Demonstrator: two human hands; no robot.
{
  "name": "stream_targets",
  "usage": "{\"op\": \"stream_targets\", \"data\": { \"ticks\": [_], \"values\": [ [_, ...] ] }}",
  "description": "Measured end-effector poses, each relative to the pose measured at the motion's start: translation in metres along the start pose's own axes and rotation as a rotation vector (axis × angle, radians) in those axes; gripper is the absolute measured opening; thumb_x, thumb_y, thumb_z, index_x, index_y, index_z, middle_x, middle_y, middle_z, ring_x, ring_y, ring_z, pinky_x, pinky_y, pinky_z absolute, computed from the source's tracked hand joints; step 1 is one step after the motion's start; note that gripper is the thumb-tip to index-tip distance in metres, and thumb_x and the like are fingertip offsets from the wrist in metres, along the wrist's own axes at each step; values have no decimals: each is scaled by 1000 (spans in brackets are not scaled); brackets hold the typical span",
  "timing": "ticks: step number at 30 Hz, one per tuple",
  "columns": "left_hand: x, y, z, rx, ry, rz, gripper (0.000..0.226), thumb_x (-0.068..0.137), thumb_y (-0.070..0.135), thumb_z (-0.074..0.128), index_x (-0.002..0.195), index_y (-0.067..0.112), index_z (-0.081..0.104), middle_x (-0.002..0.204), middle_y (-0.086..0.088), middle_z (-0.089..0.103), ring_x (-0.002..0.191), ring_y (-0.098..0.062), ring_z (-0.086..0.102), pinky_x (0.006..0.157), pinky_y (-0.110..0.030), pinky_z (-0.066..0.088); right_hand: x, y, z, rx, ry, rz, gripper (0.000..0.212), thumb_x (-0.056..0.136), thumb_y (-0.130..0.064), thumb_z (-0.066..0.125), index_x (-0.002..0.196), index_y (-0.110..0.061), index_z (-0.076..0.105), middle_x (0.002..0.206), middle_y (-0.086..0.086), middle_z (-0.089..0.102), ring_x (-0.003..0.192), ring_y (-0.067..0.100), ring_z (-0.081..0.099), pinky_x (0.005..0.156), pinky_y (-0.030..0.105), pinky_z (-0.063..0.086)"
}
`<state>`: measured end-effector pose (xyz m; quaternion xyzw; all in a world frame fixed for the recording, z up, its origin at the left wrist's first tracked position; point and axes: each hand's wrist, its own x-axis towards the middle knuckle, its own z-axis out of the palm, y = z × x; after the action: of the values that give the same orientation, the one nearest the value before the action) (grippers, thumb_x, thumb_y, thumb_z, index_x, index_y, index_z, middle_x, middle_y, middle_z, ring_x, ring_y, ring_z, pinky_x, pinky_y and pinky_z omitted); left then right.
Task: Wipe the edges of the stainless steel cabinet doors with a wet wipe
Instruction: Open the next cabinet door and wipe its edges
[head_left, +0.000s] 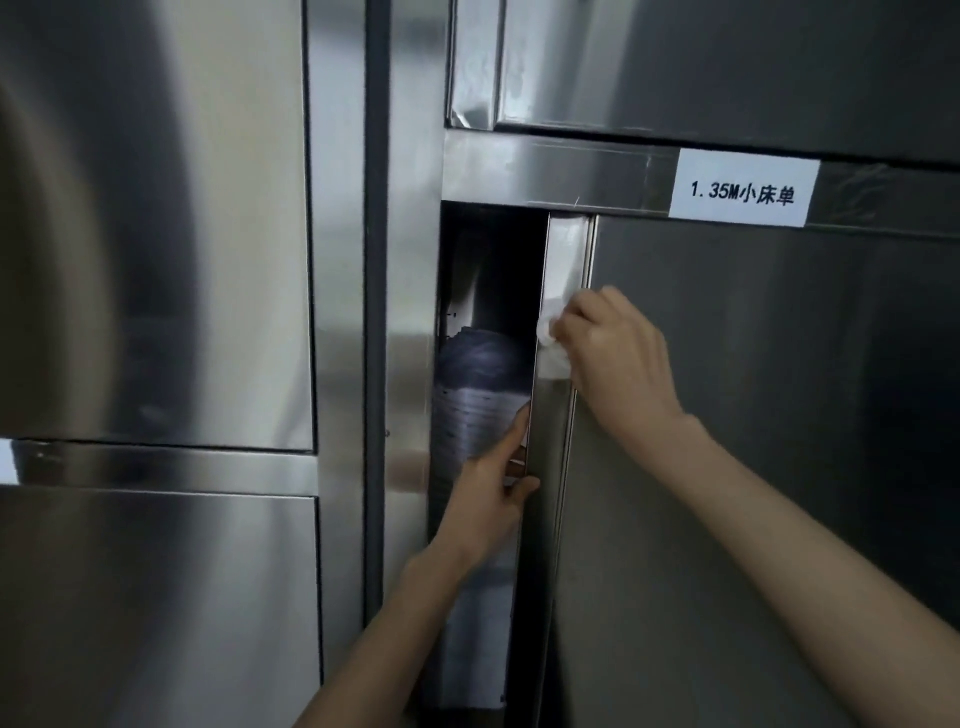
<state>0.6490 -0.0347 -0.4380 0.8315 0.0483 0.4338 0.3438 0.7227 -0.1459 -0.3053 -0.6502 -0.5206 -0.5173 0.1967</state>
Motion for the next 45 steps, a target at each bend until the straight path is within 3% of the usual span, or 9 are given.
{"op": "stream_targets", "data": {
  "ticks": [3, 6, 9, 13, 17, 26, 30, 35, 45],
  "values": [
    [-2, 6, 7, 90, -20, 27, 83, 89, -6, 59, 140, 42, 14, 100, 21, 54, 83, 22, 52, 76, 5, 35, 5, 5, -3, -83, 26, 25, 20, 59, 16, 74, 69, 2, 64, 76, 12, 62, 69, 29, 58, 39, 27, 38],
    [-5, 17, 4, 313, -117, 49, 68, 95, 10, 55, 151, 30, 22, 116, -3, 60, 93, -5, 57, 80, -15, 42, -16, 6, 0, -113, 35, -30, 20, 59, 12, 78, 69, 1, 64, 74, 11, 63, 66, 27, 59, 40, 27, 37],
    [3, 28, -24, 805, -32, 375, 55, 81, 13, 69, 134, 7, 55, 115, -11, 63, 106, -29, 62, 94, -36, 48, -35, 8, 3, -103, 17, -70, 22, 58, 8, 81, 67, -2, 64, 70, 8, 62, 63, 25, 58, 41, 26, 35],
    [40, 53, -86, 1023, 140, 718, 47, 86, 23, 49, 130, 8, 60, 122, -11, 64, 123, -29, 54, 116, -48, 25, -33, 19, 4, -51, 45, -76, 24, 56, 10, 81, 65, -2, 63, 69, 8, 61, 61, 24, 58, 41, 25, 35],
    [77, 55, -130, 1198, 136, 734, 55, 88, 28, 47, 140, 11, 50, 140, -13, 53, 140, -32, 37, 118, -54, 17, -33, 13, 11, 40, 130, -23, 26, 55, 15, 80, 68, -2, 65, 74, 7, 64, 63, 23, 59, 49, 26, 41],
    [81, 33, -135, 1065, 276, 653, 68, 91, 30, 42, 150, 1, 27, 160, -16, 19, 150, -25, 10, 123, -39, 6, -22, -16, 31, 109, 193, -61, 30, 53, 22, 75, 69, -2, 67, 72, 6, 64, 61, 21, 58, 43, 27, 44],
    [78, 34, -134, 1053, 287, 613, 69, 94, 33, 38, 150, -3, 22, 159, -19, 18, 150, -27, 10, 123, -39, 8, -9, -26, 18, 55, 141, -26, 29, 49, 18, 77, 67, -1, 65, 70, 8, 63, 62, 24, 59, 42, 26, 41],
    [80, 32, -135, 1069, 305, 644, 68, 96, 35, 36, 150, -4, 23, 159, -18, 18, 150, -26, 11, 122, -40, 10, 61, -20, 0, -10, 302, 111, 20, 58, 15, 73, 68, 0, 64, 72, 12, 62, 66, 27, 59, 46, 27, 38],
    [81, 32, -135, 1099, 302, 649, 71, 95, 38, 35, 151, -3, 21, 160, -18, 15, 150, -26, 9, 123, -39, 8, 32, -20, 14, 42, 303, 53, 13, 69, 8, 73, 73, -1, 65, 76, 9, 65, 67, 27, 60, 46, 30, 45]
  ]
}}
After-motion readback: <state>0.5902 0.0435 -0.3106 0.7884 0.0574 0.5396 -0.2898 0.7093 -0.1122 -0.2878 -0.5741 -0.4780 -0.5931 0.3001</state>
